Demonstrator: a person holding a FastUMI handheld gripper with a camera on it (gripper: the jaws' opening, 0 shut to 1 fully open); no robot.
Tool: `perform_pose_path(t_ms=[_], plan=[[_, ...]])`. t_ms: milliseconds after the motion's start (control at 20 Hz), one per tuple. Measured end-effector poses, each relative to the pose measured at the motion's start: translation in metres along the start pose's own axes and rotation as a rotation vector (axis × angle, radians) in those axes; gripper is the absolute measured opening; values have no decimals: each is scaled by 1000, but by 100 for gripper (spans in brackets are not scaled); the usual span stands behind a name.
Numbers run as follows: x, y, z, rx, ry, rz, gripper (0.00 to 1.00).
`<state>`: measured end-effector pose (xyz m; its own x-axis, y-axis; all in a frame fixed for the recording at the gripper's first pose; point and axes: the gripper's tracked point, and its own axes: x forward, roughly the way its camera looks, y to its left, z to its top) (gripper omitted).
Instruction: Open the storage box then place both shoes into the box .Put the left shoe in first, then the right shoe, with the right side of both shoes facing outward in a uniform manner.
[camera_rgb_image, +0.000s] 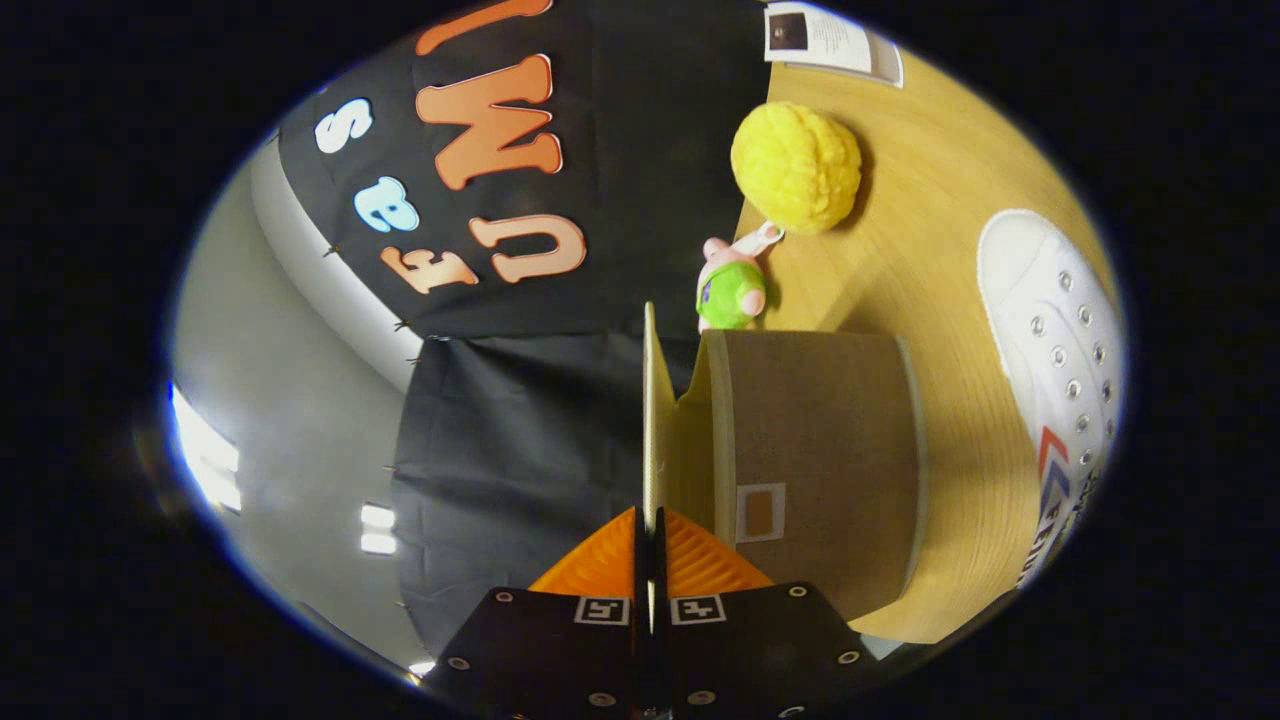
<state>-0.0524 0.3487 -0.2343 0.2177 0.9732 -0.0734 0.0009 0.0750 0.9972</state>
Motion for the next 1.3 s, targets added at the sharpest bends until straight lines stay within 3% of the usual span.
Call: perform_pose_path(t_ms=[450, 750, 1050, 1150, 1250, 1300], plan=[[39, 108, -23, -197, -69, -87, 2], [106, 158, -53, -304, -114, -183, 2], [179, 166, -93, -433, -75, -282, 3], [201, 167, -110, -512, -32, -290, 8], [218, 169, -131, -568, 10, -279, 22], [225, 167, -135, -585, 18, -285, 36]])
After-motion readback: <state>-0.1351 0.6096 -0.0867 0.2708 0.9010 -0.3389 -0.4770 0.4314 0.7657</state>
